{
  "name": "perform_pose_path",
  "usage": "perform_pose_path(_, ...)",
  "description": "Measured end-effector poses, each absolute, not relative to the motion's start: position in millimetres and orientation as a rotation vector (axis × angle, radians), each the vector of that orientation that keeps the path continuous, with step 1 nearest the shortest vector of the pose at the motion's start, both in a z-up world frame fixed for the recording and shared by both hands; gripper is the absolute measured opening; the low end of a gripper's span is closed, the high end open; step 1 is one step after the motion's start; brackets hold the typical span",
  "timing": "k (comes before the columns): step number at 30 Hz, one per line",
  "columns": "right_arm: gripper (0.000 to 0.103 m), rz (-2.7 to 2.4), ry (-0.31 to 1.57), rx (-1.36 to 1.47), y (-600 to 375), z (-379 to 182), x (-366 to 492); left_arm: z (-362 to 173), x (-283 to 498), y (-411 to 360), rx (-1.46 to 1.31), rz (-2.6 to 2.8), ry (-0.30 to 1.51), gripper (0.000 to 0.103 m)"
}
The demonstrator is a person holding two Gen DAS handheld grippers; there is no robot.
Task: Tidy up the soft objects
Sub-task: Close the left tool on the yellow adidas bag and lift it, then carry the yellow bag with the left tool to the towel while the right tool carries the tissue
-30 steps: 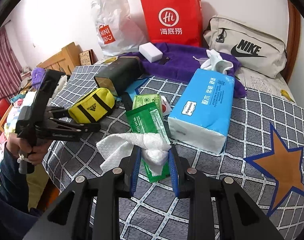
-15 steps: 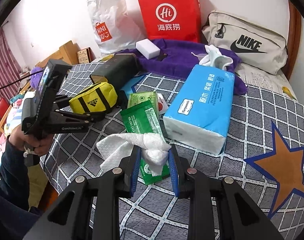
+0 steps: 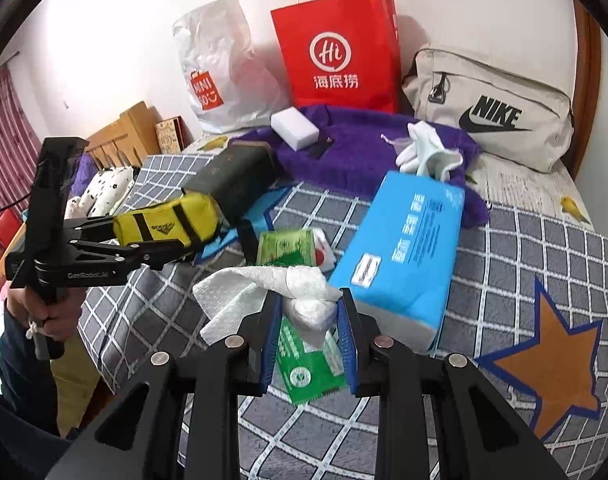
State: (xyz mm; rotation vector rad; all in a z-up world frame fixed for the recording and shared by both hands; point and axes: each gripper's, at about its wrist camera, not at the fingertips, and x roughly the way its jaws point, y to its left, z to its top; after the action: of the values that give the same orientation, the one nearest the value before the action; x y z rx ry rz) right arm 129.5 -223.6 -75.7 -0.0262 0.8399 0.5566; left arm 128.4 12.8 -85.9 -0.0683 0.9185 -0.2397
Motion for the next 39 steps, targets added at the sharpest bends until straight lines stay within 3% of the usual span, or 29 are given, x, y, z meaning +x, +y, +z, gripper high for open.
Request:
perform_pose_path(15,0.027,0.559,0.862,-0.034,-217,-72,155,-114,168,20,-0.113,-0.236,0.97,0.039)
perform_pose_path(16,0.027,0.557,0.865,-0.035,-217,-73,156,-114,171,18,-0.105,-0.243,0.971,0.032)
perform_pose_path(17,0.027,0.556,0.869,-0.034,-217,-73,158,-114,174,16,-0.102,-0.252,0.977,0.016)
perform_pose_path(18,0.027,0.556,0.87,-0.034,-216,-73,158,-114,176,15,-0.109,-0.267,0.98,0.01)
perform_pose_path(39,0.027,0.494,0.784,-0.06,-199,-36,202,-52,205,16,-0.15,-0.326,0.881,0.009)
